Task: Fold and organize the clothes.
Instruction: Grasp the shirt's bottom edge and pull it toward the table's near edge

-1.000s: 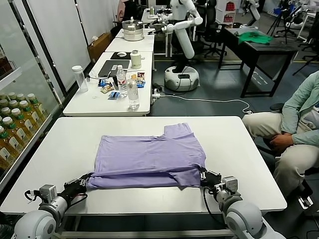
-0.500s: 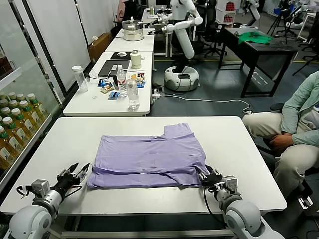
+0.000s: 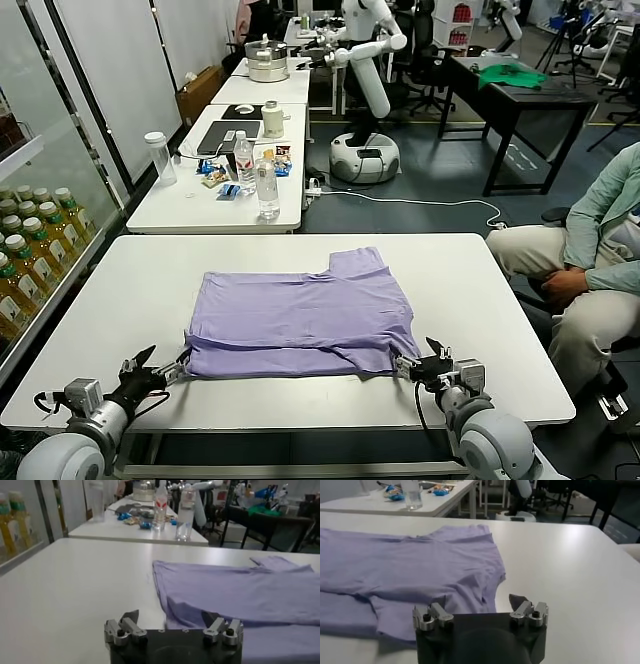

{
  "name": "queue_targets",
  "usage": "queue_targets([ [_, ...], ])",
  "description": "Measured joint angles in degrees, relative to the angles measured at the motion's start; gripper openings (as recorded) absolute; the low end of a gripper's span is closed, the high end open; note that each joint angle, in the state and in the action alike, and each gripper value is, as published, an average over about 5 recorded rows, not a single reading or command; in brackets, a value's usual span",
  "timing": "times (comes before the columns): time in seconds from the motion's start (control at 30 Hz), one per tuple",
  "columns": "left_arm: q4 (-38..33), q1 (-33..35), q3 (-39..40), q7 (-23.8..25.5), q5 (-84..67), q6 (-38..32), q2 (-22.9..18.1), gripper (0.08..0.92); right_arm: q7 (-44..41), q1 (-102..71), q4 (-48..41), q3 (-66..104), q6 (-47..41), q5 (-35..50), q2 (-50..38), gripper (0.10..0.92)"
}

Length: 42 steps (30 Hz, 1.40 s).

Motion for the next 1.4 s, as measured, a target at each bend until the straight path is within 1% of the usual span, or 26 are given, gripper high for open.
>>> queue_targets([
  [0.1,0.02,0.35,0.30,-0.85,0.20,1.30,-0.05,0.822,0.38,-0.51,0.12,-0.17,-0.29,0.39,0.25,0.788],
  [0.2,0.09,0.76,0.65,-1.52,0.40,2.24,-0.22,0.790,0.60,-0.82,0.18,-0.26,-0.43,0.68,0.51,0.708],
  [0.3,0.11,0.94,0.95,-1.93,0.47,2.93,-0.47,0.715,0.73,-1.04,0.32,-0.26,-0.54,1.04,0.68,0.621],
  [0.77,0.32,0.71,2.25,-2.49,0.92,4.05,-1.56,0.308,0.57,-2.24,1.08,0.63,-0.38,1.25,0.62,0.215],
  [0.87,-0.08,1.15,2.15,-2.39,0.90,4.15,-1.59,0.221,0.29,-3.05,2.01,1.14,-0.40,1.05,0.12,0.145],
  [0.97,-1.03,2.17,1.63,-2.56,1.05,4.13,-1.34,0.136,0.02,-4.39,3.60,1.86,-0.44,0.76,-0.63,0.121],
  [1.07,-2.76,4.02,0.71,-2.75,1.33,3.83,-1.10,0.093,-0.13,-6.36,5.75,2.75,-0.49,0.33,-1.46,0.120],
  [1.3,-7.85,11.45,-1.77,-3.26,2.75,2.08,-1.13,0.091,-0.49,-12.76,11.20,4.25,-0.60,-1.50,-2.58,0.120],
  [1.4,-9.21,14.02,-2.50,-3.36,3.53,1.76,-1.22,0.092,-0.55,-15.09,12.98,4.49,-0.65,-2.52,-2.56,0.150],
])
